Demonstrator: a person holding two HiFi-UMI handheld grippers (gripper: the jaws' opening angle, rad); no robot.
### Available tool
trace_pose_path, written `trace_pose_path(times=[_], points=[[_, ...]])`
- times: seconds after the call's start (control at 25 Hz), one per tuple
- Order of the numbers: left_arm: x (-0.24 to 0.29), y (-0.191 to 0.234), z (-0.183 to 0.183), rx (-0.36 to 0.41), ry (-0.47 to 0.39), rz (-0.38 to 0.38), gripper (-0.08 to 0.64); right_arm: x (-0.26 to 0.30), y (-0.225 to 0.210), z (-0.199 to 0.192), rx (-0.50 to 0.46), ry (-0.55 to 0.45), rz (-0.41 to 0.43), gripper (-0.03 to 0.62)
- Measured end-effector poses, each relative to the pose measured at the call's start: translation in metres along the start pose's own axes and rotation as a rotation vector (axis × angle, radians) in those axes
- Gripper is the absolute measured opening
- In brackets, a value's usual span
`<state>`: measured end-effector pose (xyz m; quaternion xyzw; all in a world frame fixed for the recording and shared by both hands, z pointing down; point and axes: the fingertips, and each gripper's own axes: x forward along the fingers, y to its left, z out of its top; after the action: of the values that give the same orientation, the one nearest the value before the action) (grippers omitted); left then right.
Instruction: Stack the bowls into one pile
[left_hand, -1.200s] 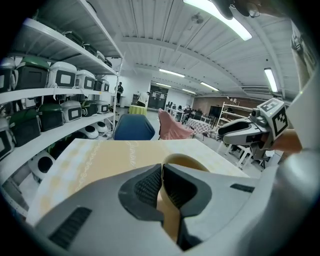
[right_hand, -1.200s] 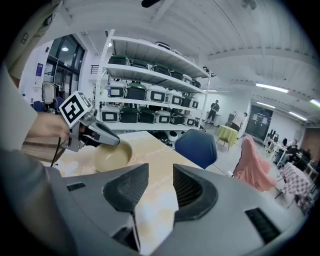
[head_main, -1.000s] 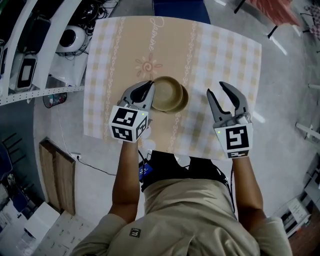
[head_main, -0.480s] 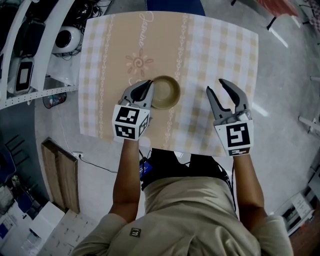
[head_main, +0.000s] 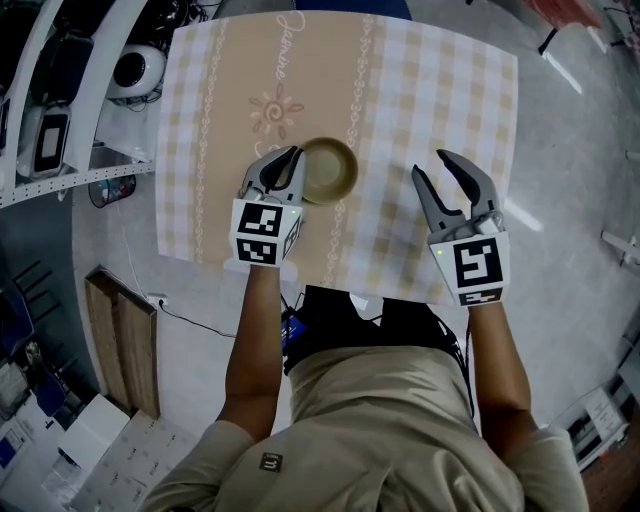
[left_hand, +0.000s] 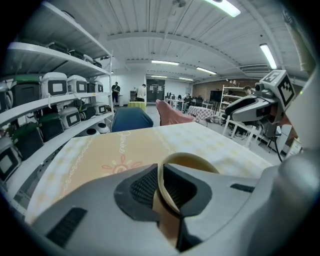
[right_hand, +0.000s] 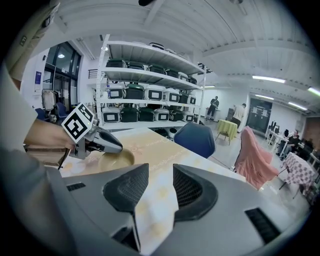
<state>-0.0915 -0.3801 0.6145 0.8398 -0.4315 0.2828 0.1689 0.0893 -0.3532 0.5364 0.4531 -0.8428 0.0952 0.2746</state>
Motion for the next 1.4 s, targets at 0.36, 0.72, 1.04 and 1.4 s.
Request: trace_pose_path(times=[0.36, 0.72, 1.04, 1.4], points=[[-0.02, -0.002, 0.006, 0.065, -0.017, 0.068, 0.051, -0.029, 0.007, 0.01, -0.022, -0.037, 0.018, 0.153], [-0.108, -0.018, 0.05, 0.098, -0.114, 0.13, 0.049, -0.076, 0.028, 0.05, -0.058, -0.127, 0.056, 0.14], [-0.217, -0.049, 0.09, 0.146, -0.234, 0.202, 0.008, -0.136, 0.072, 0.098, -0.099, -0.239, 0.153, 0.007], [-0.339, -0.082, 0.143, 0.174, -0.384, 0.244, 0.006, -0.191, 0.123, 0.157, -0.152, -0.309, 0.314, 0.005]])
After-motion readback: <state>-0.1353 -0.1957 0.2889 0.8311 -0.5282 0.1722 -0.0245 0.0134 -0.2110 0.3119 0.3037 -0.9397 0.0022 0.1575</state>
